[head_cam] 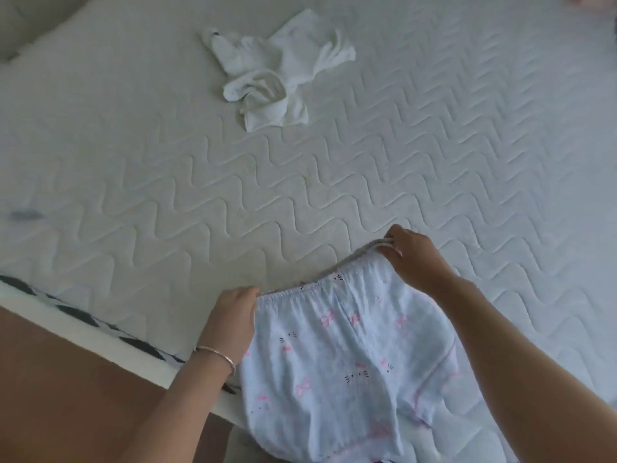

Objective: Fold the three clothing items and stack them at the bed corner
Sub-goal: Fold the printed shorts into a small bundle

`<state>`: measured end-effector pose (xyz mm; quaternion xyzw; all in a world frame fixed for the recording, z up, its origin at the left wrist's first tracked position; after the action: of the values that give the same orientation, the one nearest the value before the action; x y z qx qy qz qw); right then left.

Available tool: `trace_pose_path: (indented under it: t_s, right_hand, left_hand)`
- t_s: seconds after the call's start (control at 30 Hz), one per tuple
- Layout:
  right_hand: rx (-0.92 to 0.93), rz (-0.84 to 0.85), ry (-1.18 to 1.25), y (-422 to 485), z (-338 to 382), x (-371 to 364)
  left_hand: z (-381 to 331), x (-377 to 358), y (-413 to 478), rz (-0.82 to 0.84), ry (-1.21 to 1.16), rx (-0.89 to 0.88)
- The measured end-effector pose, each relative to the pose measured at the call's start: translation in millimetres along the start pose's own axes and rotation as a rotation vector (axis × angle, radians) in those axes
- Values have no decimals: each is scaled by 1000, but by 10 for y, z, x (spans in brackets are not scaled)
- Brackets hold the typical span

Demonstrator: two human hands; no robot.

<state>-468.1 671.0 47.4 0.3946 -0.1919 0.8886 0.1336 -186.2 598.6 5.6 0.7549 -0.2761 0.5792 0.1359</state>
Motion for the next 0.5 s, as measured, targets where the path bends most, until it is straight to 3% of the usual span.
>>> trace_pose_path:
  t_s: [0.13, 0.3, 0.4, 0.5]
  right_hand:
    - [17, -134, 8, -439, 473, 574]
    - [50, -375, 31, -1096, 1101, 1081]
    - [67, -512, 63, -1426, 1427, 1240]
    - [116, -644, 64, -1721, 1740, 1347]
  left_hand:
    - [-41, 774, 166, -243, 123, -289]
    - [-95, 1827, 117, -406, 274, -495]
    - [-126, 2336, 75, -463, 320, -556]
    - [-211, 2775, -35, -529, 199, -535]
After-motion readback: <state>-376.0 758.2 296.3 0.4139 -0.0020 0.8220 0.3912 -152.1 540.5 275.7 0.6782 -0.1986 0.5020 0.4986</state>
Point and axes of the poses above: each hand's wrist, its own y-axis towards the middle knuckle, its own x-axis out of the back of the hand, z = x × y, the point moved 2 cm from there along y, towards the middle knuckle, and after that the axes turned 12 degrees about y, right-handed, at the moved point
